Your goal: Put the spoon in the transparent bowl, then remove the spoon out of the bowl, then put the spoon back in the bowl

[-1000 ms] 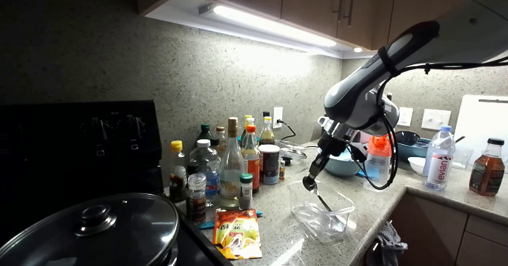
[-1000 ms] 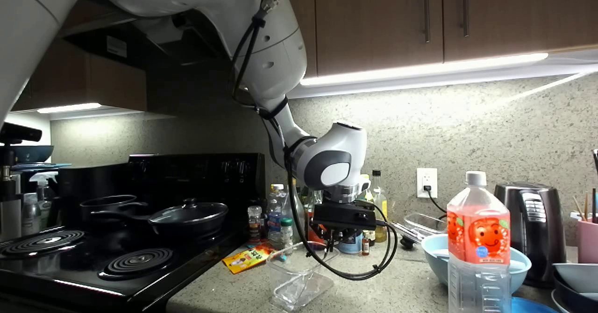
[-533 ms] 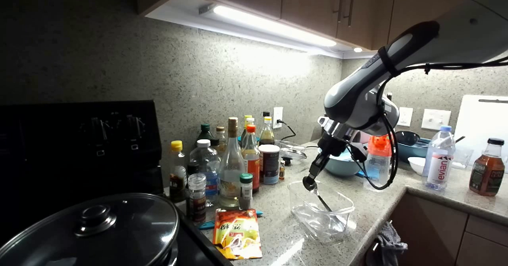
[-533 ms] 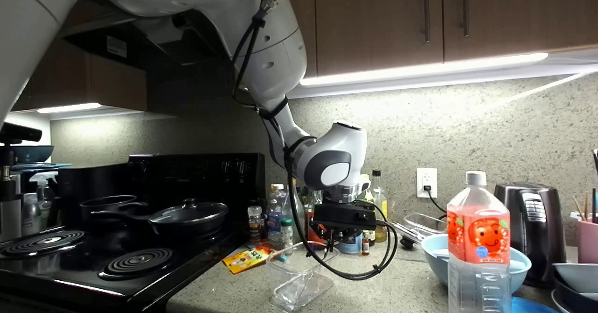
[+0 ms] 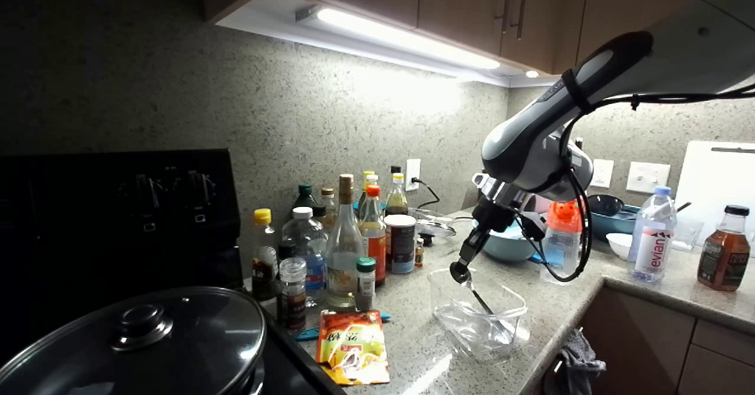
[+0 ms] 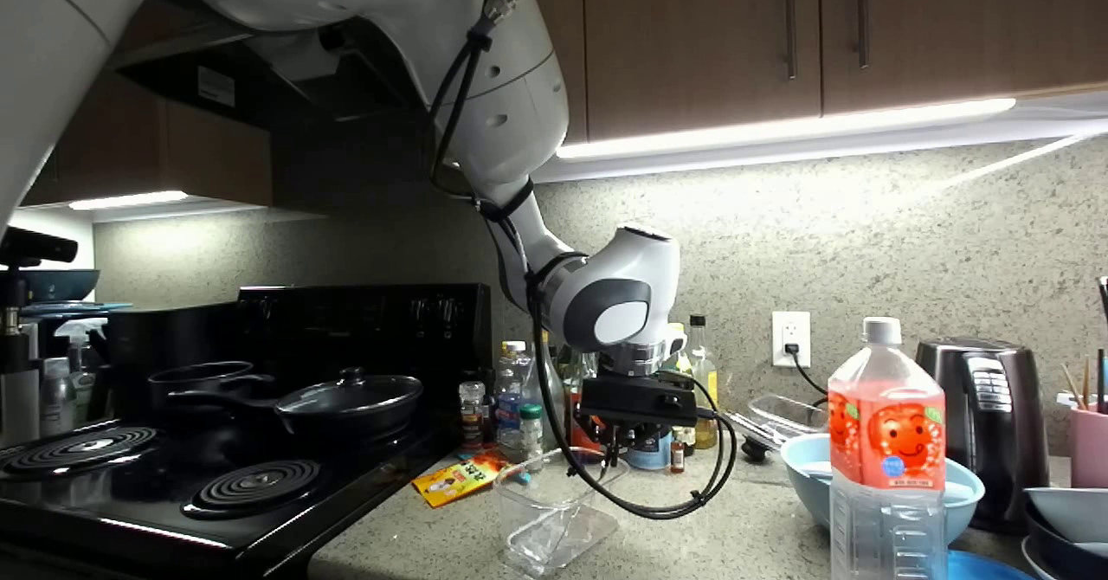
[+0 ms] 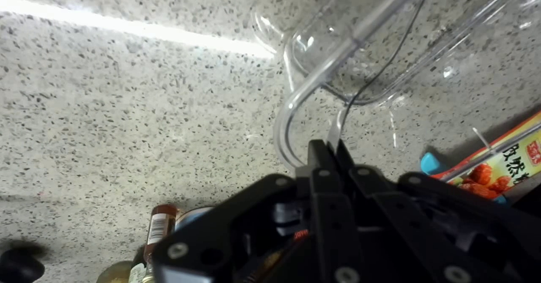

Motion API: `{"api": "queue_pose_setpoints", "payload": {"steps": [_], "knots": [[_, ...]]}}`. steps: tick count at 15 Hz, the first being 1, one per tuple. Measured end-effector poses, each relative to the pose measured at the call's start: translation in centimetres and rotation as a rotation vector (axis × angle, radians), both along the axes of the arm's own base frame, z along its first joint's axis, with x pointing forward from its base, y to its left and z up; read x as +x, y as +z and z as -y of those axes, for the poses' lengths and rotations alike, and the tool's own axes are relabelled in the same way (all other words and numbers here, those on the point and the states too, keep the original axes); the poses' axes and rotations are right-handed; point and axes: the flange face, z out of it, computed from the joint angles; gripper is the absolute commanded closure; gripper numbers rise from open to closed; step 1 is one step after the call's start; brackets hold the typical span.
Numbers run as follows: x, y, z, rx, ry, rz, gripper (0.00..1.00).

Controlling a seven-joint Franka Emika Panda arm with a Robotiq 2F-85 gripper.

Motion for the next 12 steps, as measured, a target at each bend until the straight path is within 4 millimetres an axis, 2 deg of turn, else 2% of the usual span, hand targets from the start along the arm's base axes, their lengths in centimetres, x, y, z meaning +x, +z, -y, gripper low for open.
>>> {"api": "queue_pose_setpoints", "payload": {"steps": [4, 5, 8, 12], "knots": [[0.6, 0.4, -0.1, -0.007, -0.026, 0.047, 0.46], [0.8, 0.5, -0.3, -0.005, -0.036, 0.066, 0.64], [1.2, 0.8, -0.6, 0.003, -0.053, 0.090, 0.46], [1.2, 0.9, -0.4, 0.002, -0.056, 0.092, 0.46]]}}
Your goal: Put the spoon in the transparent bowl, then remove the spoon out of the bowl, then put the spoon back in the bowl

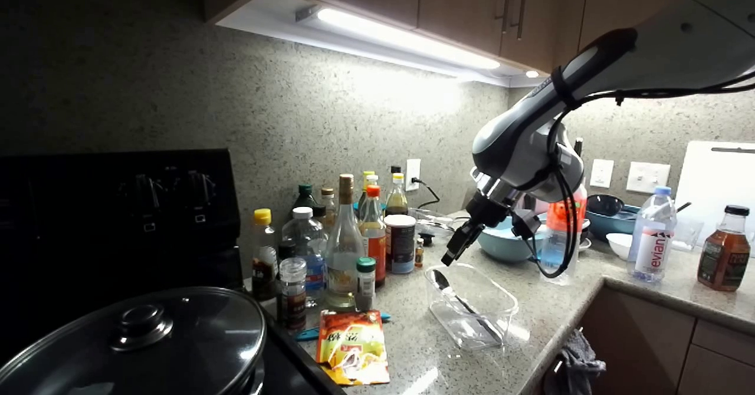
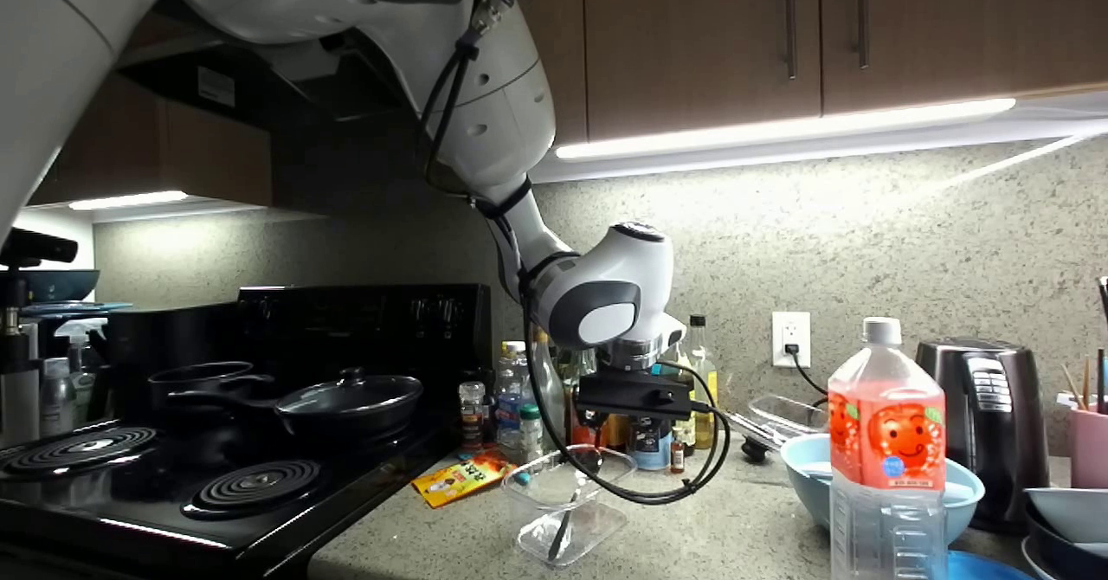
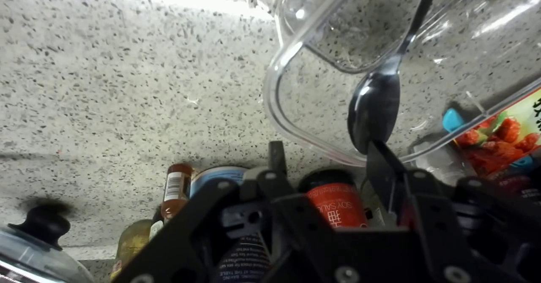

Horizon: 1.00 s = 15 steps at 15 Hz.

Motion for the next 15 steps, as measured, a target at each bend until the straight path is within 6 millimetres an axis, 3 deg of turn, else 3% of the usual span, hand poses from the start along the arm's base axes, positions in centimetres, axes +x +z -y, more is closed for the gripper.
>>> {"api": "queue_pose_setpoints", "payload": {"steps": [1, 2, 6, 15], "knots": [[0.0, 0.0, 0.0, 0.000, 0.000, 0.000, 0.46], [0.0, 0.0, 0.0, 0.000, 0.000, 0.000, 0.21], [0.0, -0.3, -0.1, -0.010, 0.003, -0.011, 0.02], [0.4, -0.1, -1.6, -0.051, 0.014, 0.013, 0.00]]}}
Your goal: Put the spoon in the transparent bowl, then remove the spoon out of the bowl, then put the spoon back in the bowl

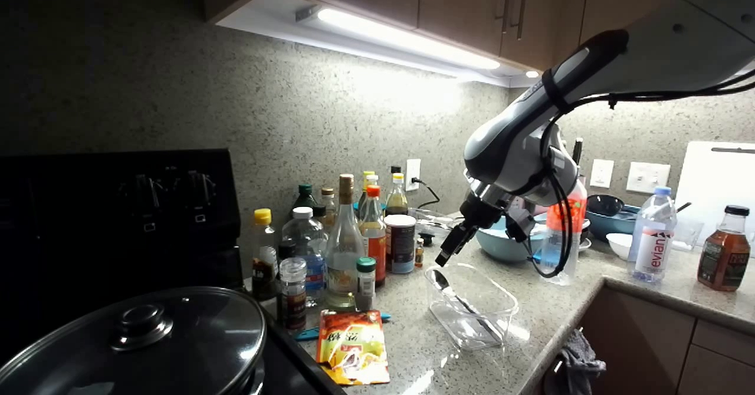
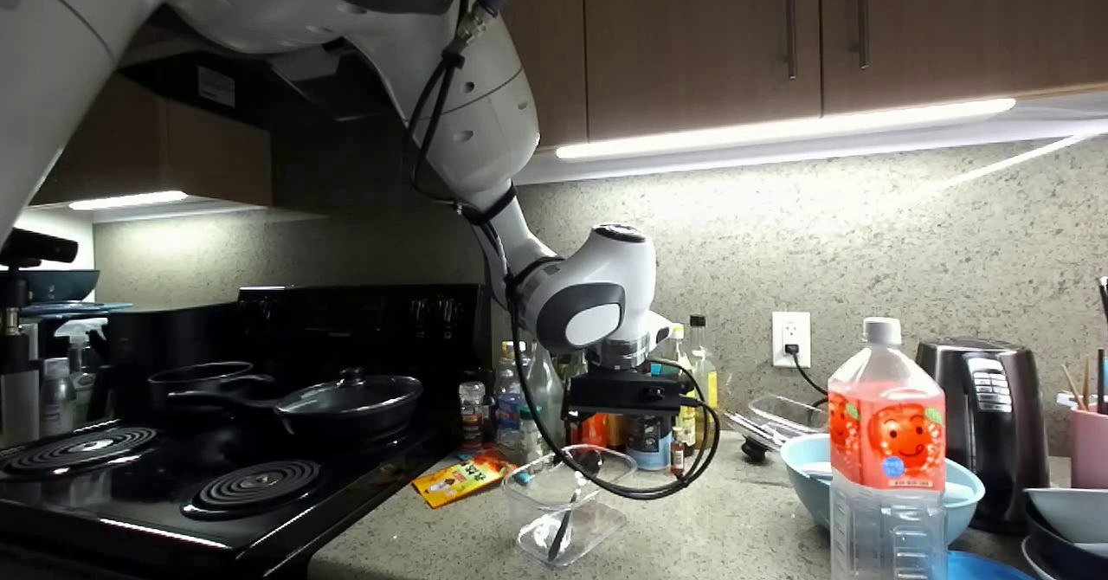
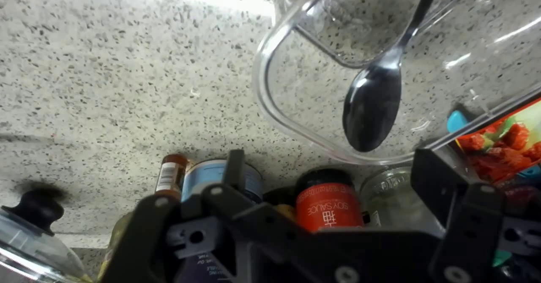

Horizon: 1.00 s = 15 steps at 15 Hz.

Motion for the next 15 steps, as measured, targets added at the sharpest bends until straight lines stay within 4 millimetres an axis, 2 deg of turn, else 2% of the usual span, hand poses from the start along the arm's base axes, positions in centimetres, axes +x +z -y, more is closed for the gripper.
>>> {"api": "queue_pose_setpoints", "payload": {"steps": [4, 8, 15], "knots": [[-1.3, -0.5, -0.2, 0.050, -0.016, -0.104, 0.00], [-2.5, 0.1, -0.2, 0.062, -0.046, -0.146, 0.00], [-2.9, 0.1, 0.2, 0.043, -0.082, -0.179, 0.00]]}}
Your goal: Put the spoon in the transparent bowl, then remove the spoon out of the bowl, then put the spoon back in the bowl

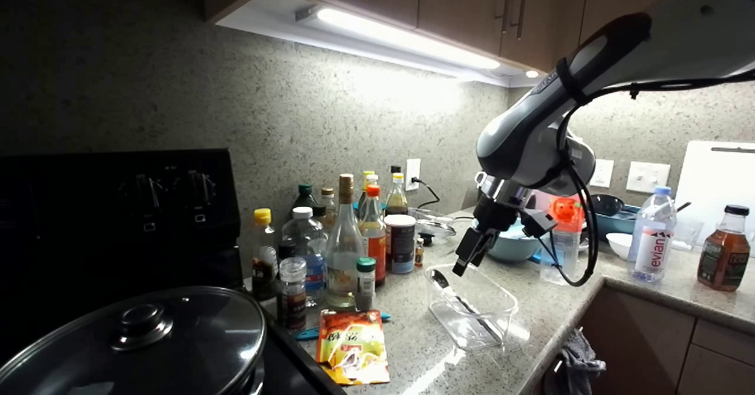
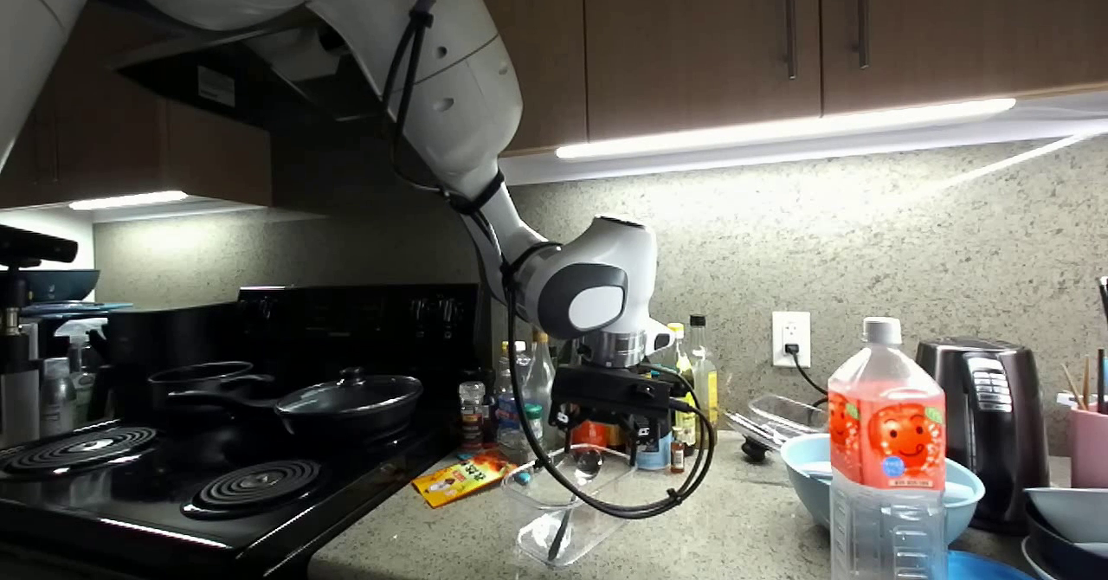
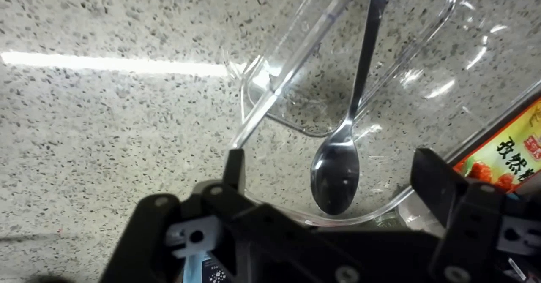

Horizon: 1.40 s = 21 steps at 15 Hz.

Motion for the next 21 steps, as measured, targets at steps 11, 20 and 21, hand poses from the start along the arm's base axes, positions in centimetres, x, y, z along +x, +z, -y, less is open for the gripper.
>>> {"api": "queue_pose_setpoints", "payload": {"steps": [11, 20, 21], "knots": [[3.0, -1.1, 0.6, -0.073, -0.025, 0.121, 0.32], [4.8, 0.9, -2.1, -0.198, -0.029, 0.370, 0.00], [4.8, 0.9, -2.1, -0.198, -0.029, 0.370, 0.00]]}}
